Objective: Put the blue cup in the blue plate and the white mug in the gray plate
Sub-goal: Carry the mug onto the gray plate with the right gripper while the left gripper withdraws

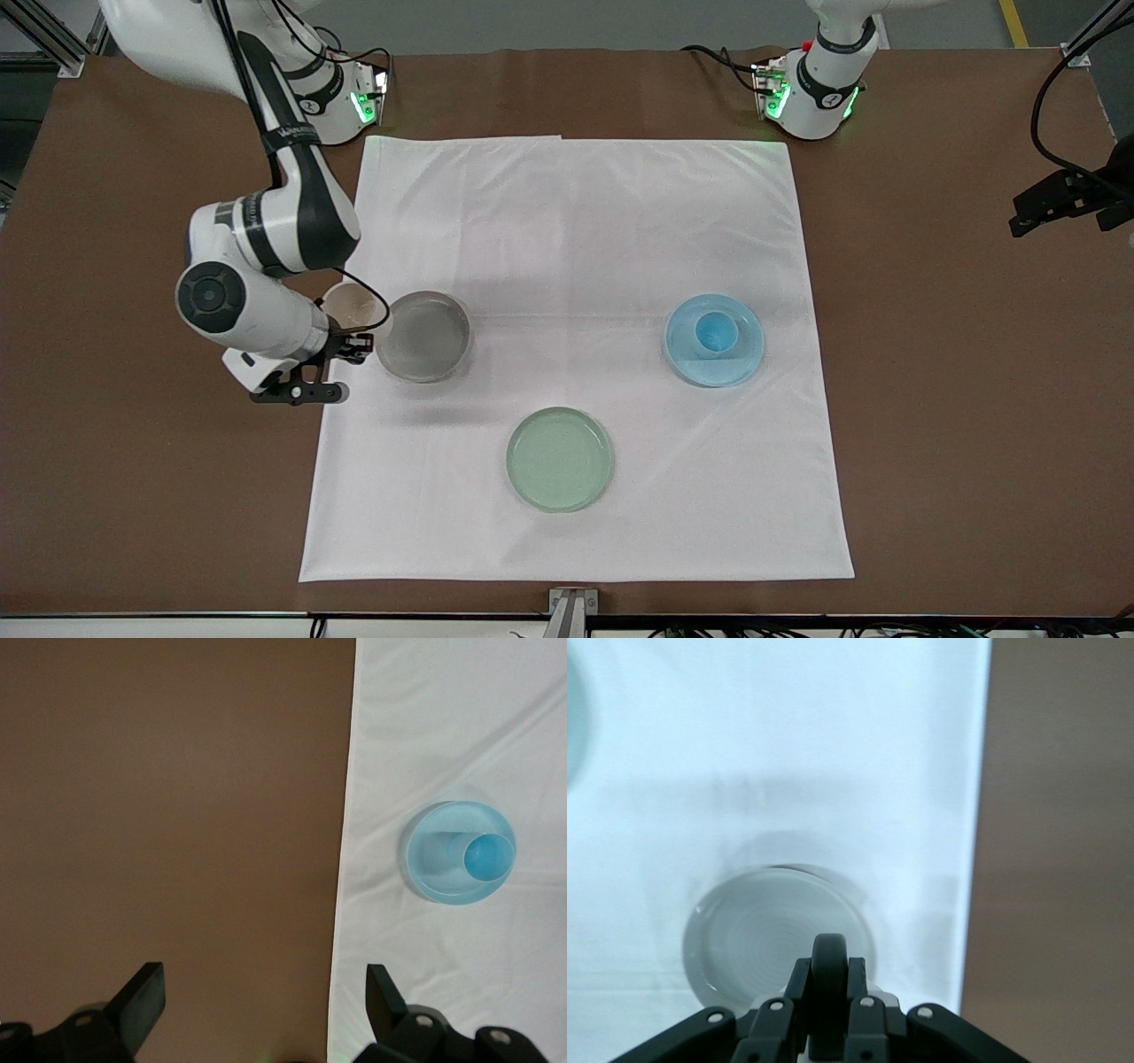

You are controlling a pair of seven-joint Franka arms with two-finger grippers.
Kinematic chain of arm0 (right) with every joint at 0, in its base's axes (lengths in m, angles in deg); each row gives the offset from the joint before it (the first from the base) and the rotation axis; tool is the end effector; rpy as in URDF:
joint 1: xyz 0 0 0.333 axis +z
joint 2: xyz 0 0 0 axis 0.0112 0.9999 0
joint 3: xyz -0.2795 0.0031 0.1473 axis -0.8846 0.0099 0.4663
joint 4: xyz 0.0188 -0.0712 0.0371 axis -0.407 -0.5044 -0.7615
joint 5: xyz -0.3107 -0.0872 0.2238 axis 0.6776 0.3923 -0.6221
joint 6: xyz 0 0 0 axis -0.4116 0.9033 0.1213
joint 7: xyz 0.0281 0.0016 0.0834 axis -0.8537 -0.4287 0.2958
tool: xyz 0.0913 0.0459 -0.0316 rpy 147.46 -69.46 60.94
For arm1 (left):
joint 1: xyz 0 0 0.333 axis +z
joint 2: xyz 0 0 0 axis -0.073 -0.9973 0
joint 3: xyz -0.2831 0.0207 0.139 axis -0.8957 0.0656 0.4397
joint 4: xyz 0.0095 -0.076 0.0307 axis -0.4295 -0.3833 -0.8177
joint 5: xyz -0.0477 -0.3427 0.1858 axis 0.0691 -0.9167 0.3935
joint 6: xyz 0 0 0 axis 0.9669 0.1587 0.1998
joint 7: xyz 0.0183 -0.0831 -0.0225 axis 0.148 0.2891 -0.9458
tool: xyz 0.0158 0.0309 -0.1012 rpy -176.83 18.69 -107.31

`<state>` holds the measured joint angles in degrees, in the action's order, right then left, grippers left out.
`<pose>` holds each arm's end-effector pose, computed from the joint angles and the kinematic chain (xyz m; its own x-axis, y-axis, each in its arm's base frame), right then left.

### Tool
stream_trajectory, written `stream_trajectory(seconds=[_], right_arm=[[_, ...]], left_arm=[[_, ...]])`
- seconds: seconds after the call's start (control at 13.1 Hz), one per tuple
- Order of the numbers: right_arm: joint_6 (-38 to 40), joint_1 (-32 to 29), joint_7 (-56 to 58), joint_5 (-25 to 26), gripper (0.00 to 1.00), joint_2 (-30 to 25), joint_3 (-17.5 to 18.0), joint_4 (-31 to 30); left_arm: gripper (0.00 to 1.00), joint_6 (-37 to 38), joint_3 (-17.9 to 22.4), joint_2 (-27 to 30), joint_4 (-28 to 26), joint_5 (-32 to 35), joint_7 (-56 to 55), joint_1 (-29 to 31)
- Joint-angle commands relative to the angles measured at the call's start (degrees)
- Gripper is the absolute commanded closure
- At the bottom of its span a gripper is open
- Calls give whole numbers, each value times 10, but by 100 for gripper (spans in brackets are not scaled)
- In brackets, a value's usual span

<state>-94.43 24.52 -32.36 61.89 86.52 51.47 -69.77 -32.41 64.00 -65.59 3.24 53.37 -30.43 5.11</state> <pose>0.6228 0.1926 0.3418 0.9948 0.0010 -0.1018 0.0006 -1.0000 -0.0049 0.5525 0.0005 0.6491 0.9992 0.0253 -0.0318 0.0235 -0.9982 -0.0545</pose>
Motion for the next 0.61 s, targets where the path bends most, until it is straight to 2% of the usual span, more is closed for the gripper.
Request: stream_trajectory(seconds=[0.0, 0.53], right_arm=[[-51, 29, -35, -11, 98, 32, -8, -10], [-67, 53, -43, -11, 97, 77, -8, -12]], left_arm=[[0, 4, 8, 25, -18, -7, 7, -11], [0, 4, -6, 40, -19, -12, 8, -8]])
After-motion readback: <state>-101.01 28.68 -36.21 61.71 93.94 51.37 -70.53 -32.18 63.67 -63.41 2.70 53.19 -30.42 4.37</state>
